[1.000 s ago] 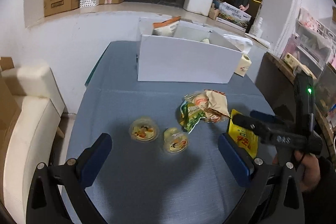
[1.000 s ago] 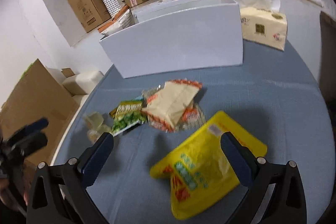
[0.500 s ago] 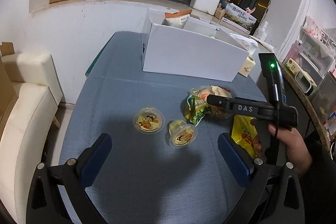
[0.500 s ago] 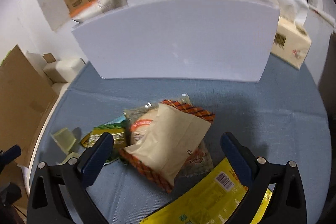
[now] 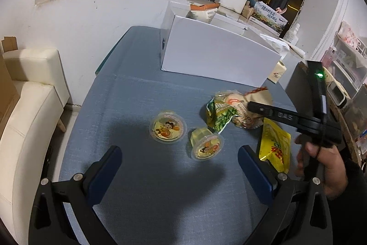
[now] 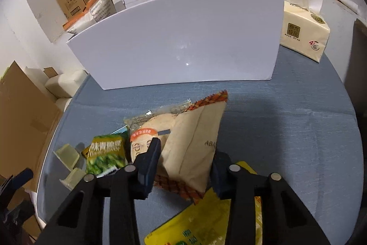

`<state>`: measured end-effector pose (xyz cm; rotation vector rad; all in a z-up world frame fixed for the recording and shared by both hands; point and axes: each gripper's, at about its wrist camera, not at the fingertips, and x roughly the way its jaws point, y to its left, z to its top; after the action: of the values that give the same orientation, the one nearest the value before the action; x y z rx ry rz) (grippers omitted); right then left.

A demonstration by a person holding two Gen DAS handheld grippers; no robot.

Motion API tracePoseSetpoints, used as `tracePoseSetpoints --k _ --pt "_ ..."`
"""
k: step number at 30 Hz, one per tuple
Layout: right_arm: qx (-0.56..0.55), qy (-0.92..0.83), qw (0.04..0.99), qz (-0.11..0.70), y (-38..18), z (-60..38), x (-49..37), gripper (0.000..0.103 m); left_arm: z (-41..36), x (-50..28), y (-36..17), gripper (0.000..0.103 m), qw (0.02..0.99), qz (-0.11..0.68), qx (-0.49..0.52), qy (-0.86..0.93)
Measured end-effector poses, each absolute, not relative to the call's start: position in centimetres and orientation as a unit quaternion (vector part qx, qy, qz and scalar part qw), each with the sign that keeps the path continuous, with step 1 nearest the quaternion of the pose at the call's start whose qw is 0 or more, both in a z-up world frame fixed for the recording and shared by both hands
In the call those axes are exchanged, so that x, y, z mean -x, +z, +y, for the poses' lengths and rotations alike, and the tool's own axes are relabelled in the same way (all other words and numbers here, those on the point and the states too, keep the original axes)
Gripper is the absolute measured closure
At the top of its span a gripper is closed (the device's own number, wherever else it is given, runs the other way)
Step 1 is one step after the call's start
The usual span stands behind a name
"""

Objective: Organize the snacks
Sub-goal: 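Grasp the flatbread pack with the right gripper, then grasp the round cup snack with the left gripper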

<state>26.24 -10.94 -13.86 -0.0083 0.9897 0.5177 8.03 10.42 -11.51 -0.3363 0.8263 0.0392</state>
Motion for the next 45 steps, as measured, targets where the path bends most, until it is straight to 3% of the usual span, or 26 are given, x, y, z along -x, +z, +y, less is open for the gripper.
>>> tracePoseSetpoints --k 19,21,25,33,45 --pt "-0.034 0.309 0.856 0.413 -10.0 -14.6 -18.1 0.064 12.3 -14.4 -15.2 0.001 0.877 0.444 0.170 0.070" --pt "-0.029 0.310 0.857 0.410 -9.9 -14.5 -17.7 0.064 12.1 -14.4 -15.6 0.008 0.878 0.446 0.162 0.072" --pt "-0.028 0.314 0.857 0.408 -9.8 -14.4 -17.5 0.064 11.4 -14.5 -15.8 0.052 0.879 0.452 0.135 0.063" --pt "-0.022 0.315 0.856 0.410 -10.2 -14.1 -17.2 0.064 10.9 -14.1 -14.8 0.052 0.889 0.436 0.125 0.056" --pt "-0.040 0.314 0.861 0.398 -8.5 -14.6 -19.2 0.064 7.2 -14.8 -6.0 0.052 0.930 0.363 0.061 0.011"
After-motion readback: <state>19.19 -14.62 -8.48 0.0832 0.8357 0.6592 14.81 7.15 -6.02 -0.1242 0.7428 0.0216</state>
